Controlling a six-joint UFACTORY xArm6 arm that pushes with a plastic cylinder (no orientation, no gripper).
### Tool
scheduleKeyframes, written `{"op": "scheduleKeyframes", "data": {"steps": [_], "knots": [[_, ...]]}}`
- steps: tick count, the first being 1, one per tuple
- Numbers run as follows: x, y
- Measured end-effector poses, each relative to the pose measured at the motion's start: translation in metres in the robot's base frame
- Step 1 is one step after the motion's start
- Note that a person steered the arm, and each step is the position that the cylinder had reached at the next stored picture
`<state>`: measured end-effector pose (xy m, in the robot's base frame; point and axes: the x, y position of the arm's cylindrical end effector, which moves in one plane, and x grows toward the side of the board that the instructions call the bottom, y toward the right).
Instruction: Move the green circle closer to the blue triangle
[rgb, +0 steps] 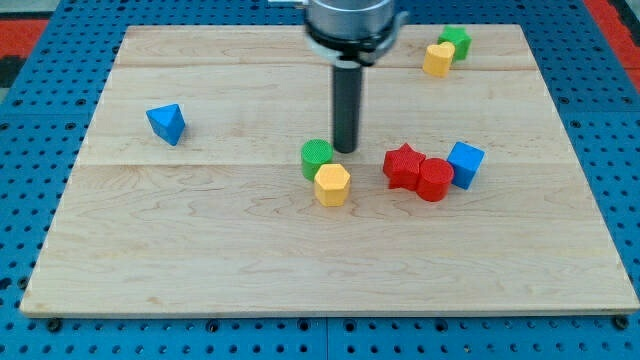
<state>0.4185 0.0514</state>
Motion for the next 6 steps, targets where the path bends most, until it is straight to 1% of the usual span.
{"op": "scheduleKeyframes", "data": {"steps": [1, 2, 3, 4, 5, 6], "knots": [[0.046, 0.026], [0.053, -0.076], [0.018, -0.135], [0.039, -0.076], [0.041, -0.032], [0.011, -0.047]]}}
